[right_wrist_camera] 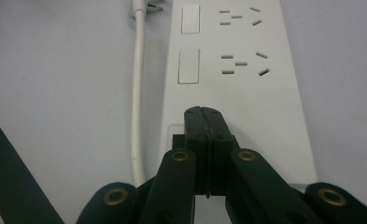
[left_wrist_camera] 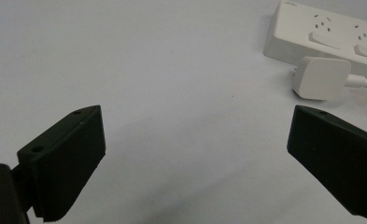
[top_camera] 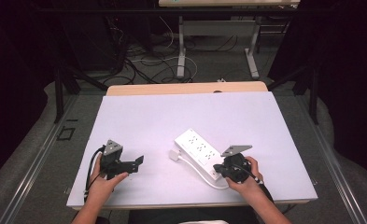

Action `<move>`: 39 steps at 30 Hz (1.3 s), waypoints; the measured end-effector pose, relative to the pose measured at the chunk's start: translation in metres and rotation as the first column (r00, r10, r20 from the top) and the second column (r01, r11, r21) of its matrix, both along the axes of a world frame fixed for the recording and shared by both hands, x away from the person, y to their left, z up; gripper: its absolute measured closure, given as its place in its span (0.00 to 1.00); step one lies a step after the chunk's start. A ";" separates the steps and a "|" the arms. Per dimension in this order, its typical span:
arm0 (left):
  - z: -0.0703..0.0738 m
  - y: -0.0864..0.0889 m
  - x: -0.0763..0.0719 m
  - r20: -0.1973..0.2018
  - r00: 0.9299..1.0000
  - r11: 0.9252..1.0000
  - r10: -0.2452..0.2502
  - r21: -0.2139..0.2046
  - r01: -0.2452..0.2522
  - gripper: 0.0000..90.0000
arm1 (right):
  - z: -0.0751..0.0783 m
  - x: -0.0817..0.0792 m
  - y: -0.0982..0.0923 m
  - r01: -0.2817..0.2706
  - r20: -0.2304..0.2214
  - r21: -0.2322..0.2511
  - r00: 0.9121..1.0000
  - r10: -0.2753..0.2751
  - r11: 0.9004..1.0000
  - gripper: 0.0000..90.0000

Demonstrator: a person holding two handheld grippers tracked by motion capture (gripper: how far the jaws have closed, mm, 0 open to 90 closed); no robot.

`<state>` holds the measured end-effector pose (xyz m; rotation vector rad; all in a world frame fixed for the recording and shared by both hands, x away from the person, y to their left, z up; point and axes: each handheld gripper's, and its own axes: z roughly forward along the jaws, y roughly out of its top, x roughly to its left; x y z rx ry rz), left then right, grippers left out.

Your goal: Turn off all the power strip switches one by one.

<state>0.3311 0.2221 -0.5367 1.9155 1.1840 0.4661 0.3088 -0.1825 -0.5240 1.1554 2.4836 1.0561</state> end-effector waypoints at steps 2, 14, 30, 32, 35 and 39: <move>0.000 0.001 0.000 0.003 1.000 1.000 -0.001 0.009 0.001 0.05 | 0.003 0.000 0.000 -0.008 -0.009 -0.017 1.000 0.008 1.000 1.00; 0.001 0.001 0.000 0.002 1.000 1.000 0.014 -0.024 -0.014 0.05 | 0.002 0.004 0.003 -0.004 0.025 0.017 1.000 0.004 1.000 1.00; 0.001 0.002 0.000 -0.007 1.000 0.999 0.025 -0.032 -0.025 0.05 | 0.009 0.016 0.018 0.020 0.019 -0.009 1.000 -0.020 1.000 1.00; 0.001 0.003 0.000 -0.012 1.000 0.999 0.024 -0.029 -0.025 0.05 | 0.009 0.017 0.019 0.024 0.014 -0.007 1.000 -0.023 1.000 1.00; 0.001 0.003 0.000 -0.006 1.000 0.999 0.030 -0.023 -0.030 0.05 | 0.010 0.019 0.022 0.039 0.008 0.005 0.999 -0.039 0.999 1.00; 0.001 0.004 0.000 0.003 0.999 0.999 0.037 -0.018 -0.037 0.03 | 0.010 0.022 0.027 0.053 0.012 0.003 0.999 -0.053 0.999 1.00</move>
